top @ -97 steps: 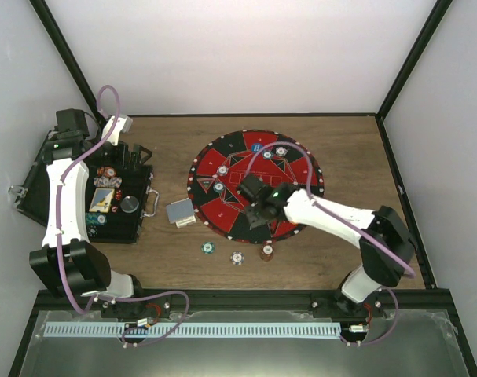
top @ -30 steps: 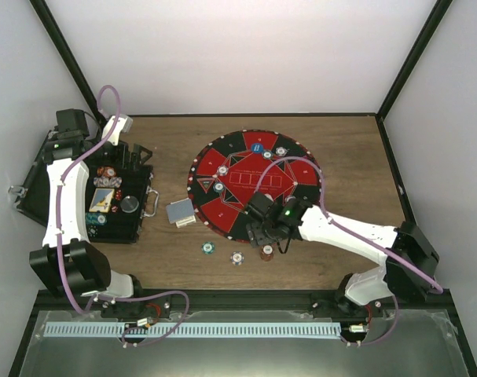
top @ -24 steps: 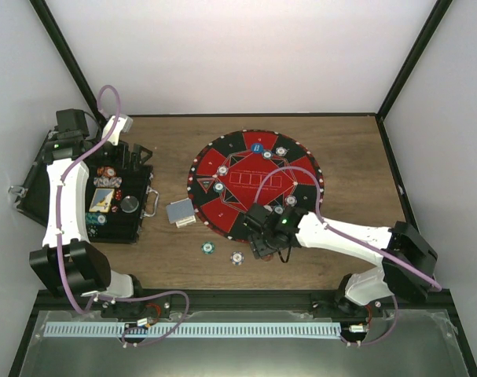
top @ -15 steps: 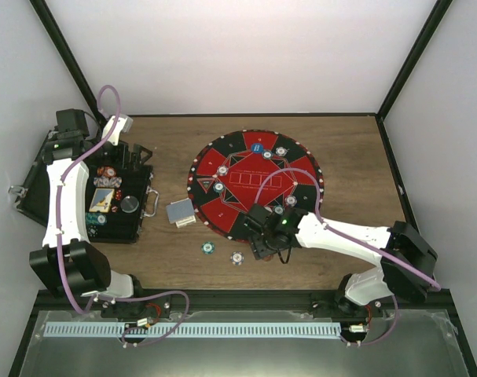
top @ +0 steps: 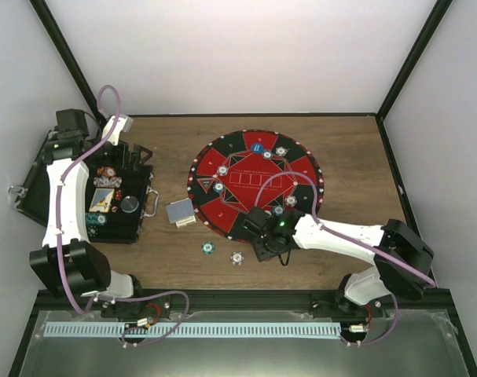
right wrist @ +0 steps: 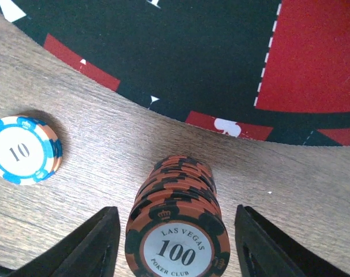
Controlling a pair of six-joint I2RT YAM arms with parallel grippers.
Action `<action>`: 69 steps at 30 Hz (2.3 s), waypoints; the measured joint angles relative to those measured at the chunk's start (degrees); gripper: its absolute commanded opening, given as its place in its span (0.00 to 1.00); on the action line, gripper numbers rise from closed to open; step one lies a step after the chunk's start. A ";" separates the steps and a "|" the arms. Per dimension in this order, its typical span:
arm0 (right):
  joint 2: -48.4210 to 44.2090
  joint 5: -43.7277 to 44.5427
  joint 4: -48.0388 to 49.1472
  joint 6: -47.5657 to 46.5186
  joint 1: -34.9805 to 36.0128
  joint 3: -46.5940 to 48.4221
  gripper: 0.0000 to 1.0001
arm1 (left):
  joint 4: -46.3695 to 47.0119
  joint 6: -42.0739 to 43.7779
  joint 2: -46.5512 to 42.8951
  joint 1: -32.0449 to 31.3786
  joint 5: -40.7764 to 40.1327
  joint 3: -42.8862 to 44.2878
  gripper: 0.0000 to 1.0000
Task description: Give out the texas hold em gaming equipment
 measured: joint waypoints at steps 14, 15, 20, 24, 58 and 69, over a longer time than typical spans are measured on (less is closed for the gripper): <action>0.00 0.13 0.39 0.11 0.00 0.02 0.36 | 0.02 0.00 0.00 0.00 -0.20 0.00 1.00; 0.00 0.15 0.39 0.09 0.00 0.02 0.34 | 0.00 0.00 0.00 0.00 -0.20 0.00 1.00; -0.02 0.42 0.35 0.11 0.00 0.02 0.31 | 0.00 0.00 0.00 0.00 -0.24 0.00 1.00; -0.07 0.96 -0.59 0.13 0.00 0.50 0.30 | -0.02 0.00 0.00 0.00 -0.42 0.00 1.00; 40.28 0.87 -0.15 -16.74 -9.55 50.25 0.26 | -0.33 0.02 0.00 0.00 -0.55 0.61 1.00; 47.89 -1.95 0.46 -18.18 -9.16 53.66 0.26 | -0.42 0.04 0.00 0.00 -0.48 0.72 1.00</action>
